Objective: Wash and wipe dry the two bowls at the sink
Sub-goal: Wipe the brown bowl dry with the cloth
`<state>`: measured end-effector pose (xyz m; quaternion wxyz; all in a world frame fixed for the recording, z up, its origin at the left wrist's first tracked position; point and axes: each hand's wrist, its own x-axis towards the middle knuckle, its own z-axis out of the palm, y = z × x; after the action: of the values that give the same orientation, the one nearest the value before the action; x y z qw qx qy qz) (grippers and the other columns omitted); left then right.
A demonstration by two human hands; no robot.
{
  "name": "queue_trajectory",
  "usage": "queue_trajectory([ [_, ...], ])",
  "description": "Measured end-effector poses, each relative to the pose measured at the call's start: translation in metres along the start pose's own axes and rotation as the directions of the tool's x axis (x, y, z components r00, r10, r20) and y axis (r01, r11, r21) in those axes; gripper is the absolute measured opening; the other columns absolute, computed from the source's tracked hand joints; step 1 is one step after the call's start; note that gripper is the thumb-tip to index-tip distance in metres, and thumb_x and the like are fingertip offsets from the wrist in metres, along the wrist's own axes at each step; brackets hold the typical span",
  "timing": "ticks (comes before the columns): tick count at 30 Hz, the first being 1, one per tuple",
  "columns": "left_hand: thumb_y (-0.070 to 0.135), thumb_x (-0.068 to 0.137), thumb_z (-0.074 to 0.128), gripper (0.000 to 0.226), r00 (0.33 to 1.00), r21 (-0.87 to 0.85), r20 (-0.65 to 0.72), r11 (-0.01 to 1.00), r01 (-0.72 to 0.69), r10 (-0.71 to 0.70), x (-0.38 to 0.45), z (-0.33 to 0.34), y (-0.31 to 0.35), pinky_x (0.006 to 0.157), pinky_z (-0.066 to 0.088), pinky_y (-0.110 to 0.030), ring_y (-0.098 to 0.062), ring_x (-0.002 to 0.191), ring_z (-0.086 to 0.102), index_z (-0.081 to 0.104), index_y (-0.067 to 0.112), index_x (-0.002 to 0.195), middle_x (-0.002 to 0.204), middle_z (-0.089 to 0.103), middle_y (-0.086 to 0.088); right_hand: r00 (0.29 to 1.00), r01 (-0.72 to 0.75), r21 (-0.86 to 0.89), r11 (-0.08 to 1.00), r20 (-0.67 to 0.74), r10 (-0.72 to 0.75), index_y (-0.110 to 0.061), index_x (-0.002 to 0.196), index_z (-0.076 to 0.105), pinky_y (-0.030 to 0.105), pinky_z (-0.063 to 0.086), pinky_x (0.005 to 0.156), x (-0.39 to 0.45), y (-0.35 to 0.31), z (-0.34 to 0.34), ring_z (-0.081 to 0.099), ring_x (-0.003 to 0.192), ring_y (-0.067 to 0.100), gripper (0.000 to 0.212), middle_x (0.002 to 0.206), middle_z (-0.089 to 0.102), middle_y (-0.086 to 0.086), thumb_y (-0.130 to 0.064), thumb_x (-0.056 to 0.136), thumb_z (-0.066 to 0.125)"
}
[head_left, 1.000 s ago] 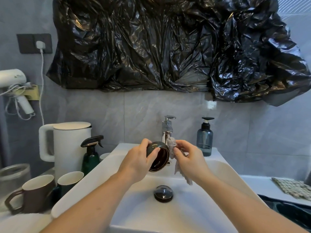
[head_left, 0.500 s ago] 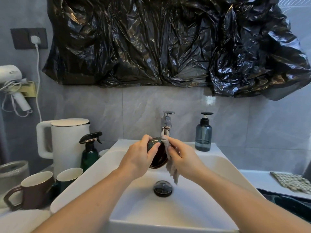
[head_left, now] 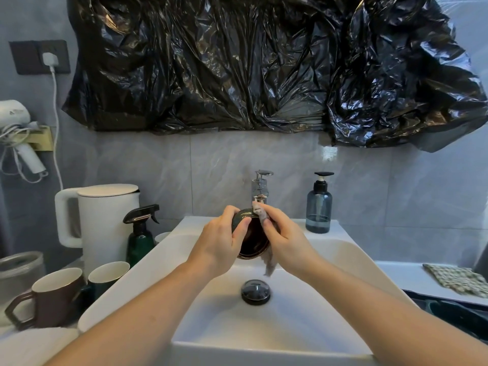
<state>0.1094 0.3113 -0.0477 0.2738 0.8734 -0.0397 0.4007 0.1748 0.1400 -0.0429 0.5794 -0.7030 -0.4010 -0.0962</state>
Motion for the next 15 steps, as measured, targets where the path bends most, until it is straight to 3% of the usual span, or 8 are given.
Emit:
queue_trajectory([
  [3, 0.052, 0.107, 0.042, 0.031, 1.0, -0.019, -0.013, 1.0, 0.0, 0.0, -0.0022, -0.0005, -0.0001, 0.074, 0.053, -0.043, -0.021, 0.08, 0.063, 0.057, 0.024, 0.109, 0.087, 0.07, 0.006, 0.998, -0.057, 0.005, 0.998, 0.027, 0.056, -0.038, 0.139, 0.057, 0.019, 0.057, 0.079, -0.0003, 0.0008, 0.001, 0.066, 0.11, 0.009, 0.033, 0.12, 0.069, -0.007, -0.037, 0.109, 0.043],
  [4, 0.054, 0.105, 0.04, 0.035, 1.0, -0.028, -0.021, 1.0, 0.008, -0.009, -0.003, -0.0008, -0.0005, 0.074, 0.053, -0.044, -0.021, 0.08, 0.064, 0.057, 0.024, 0.108, 0.086, 0.07, 0.006, 0.996, -0.083, -0.006, 0.997, 0.027, 0.084, -0.039, 0.135, 0.059, 0.026, 0.06, 0.081, -0.0004, 0.0028, 0.0008, 0.067, 0.107, 0.011, 0.031, 0.116, 0.071, -0.006, -0.035, 0.11, 0.041],
  [6, 0.056, 0.103, 0.039, 0.037, 0.999, -0.043, -0.042, 0.999, 0.027, -0.028, -0.0036, -0.0003, -0.0015, 0.074, 0.053, -0.044, -0.021, 0.08, 0.064, 0.057, 0.024, 0.107, 0.085, 0.07, 0.006, 0.991, -0.13, 0.002, 0.992, 0.034, 0.13, -0.035, 0.128, 0.062, 0.038, 0.053, 0.102, -0.0003, 0.0063, 0.0001, 0.065, 0.112, 0.009, 0.03, 0.117, 0.071, -0.006, -0.03, 0.112, 0.037],
  [8, 0.054, 0.105, 0.04, 0.035, 0.997, -0.06, -0.067, 0.998, 0.036, -0.04, -0.0031, 0.0012, -0.001, 0.072, 0.052, -0.043, -0.018, 0.079, 0.063, 0.057, 0.024, 0.105, 0.082, 0.069, 0.007, 0.982, -0.179, 0.002, 0.984, 0.063, 0.178, -0.028, 0.127, 0.062, 0.039, 0.047, 0.11, -0.0001, 0.0056, -0.0013, 0.062, 0.117, 0.009, 0.031, 0.12, 0.07, -0.005, -0.03, 0.112, 0.035],
  [10, 0.046, 0.11, 0.044, 0.027, 0.995, -0.095, -0.081, 0.994, 0.046, -0.054, -0.0023, 0.0038, 0.0005, 0.072, 0.051, -0.043, -0.013, 0.077, 0.062, 0.058, 0.023, 0.104, 0.08, 0.068, 0.007, 0.982, -0.184, 0.061, 0.981, 0.062, 0.18, -0.024, 0.129, 0.062, 0.034, 0.049, 0.106, 0.0009, 0.0049, -0.0026, 0.063, 0.119, 0.011, 0.028, 0.121, 0.071, -0.004, -0.029, 0.111, 0.04],
  [12, 0.038, 0.111, 0.046, 0.02, 0.995, -0.128, -0.07, 0.989, 0.068, -0.077, -0.0015, 0.0067, 0.001, 0.073, 0.051, -0.042, -0.011, 0.079, 0.063, 0.058, 0.024, 0.104, 0.081, 0.069, 0.007, 0.984, -0.169, 0.105, 0.98, 0.069, 0.163, -0.028, 0.133, 0.059, 0.017, 0.05, 0.095, 0.0001, 0.0034, -0.0039, 0.064, 0.116, 0.004, 0.027, 0.121, 0.071, -0.009, -0.023, 0.109, 0.047],
  [15, 0.036, 0.111, 0.047, 0.015, 0.995, -0.101, 0.011, 0.989, 0.104, -0.103, -0.0015, 0.0087, -0.0033, 0.077, 0.056, -0.04, -0.008, 0.084, 0.066, 0.06, 0.028, 0.113, 0.091, 0.07, 0.011, 0.993, -0.109, -0.034, 0.993, 0.05, 0.111, -0.036, 0.132, 0.057, 0.007, 0.046, 0.085, -0.0021, 0.004, -0.0049, 0.062, 0.111, -0.005, 0.033, 0.119, 0.069, -0.014, -0.015, 0.107, 0.051],
])
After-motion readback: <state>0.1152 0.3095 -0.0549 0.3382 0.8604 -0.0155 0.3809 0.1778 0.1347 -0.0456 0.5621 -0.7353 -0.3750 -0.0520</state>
